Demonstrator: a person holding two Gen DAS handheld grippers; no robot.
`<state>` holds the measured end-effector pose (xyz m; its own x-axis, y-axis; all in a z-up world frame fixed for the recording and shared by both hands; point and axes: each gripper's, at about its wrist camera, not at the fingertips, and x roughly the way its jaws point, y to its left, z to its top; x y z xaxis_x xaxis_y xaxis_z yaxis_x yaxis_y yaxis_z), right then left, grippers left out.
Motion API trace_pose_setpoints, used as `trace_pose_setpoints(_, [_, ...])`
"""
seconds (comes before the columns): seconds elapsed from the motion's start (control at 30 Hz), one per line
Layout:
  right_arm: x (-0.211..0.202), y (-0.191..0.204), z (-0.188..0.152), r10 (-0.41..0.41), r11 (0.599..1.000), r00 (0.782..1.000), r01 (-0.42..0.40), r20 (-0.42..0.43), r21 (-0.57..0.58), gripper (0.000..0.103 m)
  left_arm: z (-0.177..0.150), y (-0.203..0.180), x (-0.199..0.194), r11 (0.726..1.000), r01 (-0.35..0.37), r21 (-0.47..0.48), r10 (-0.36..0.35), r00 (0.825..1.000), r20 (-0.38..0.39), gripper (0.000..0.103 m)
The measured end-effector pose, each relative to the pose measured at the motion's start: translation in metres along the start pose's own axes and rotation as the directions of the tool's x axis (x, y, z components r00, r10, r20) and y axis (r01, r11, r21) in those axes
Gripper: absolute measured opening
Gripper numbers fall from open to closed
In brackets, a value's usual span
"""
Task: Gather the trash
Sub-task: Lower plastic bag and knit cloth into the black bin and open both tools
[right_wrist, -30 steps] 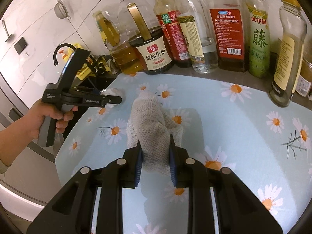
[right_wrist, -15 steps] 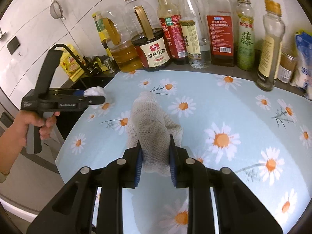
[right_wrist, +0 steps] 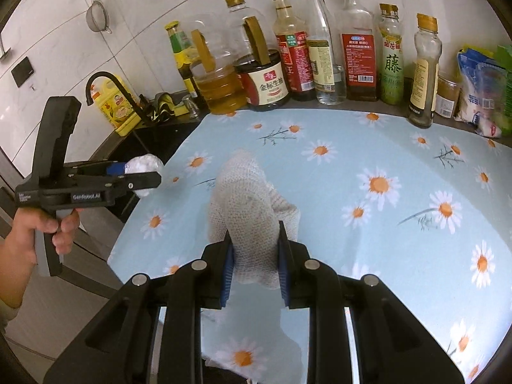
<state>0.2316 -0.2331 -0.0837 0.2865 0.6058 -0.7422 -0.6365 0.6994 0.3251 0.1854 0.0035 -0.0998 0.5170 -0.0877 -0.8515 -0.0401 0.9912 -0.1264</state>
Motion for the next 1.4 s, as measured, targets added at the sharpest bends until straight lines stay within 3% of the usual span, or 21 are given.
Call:
trace_pose_setpoints(0.87, [-0.028,0.110,-0.102,0.012,0.998,1.000,-0.012,0.005,0.063,0.025,-0.129,-0.009,-0.071,0.992,0.120,0.025,-0.121,0.992,0.018,0.053])
trace_pose_setpoints(1.1, [-0.026,0.131,-0.135,0.003,0.995,1.000,-0.001,-0.019,0.098,0.025,-0.161,-0.006,-0.073,0.988,0.153,0.033,-0.152,0.988,-0.018,0.053])
trace_pose_setpoints(1.4, [0.001,0.146,-0.170,0.026,0.992,0.992,-0.010,-0.124,0.122,0.025,-0.202,0.003,-0.055,0.987,0.163,-0.007,-0.163,0.982,-0.100,0.053])
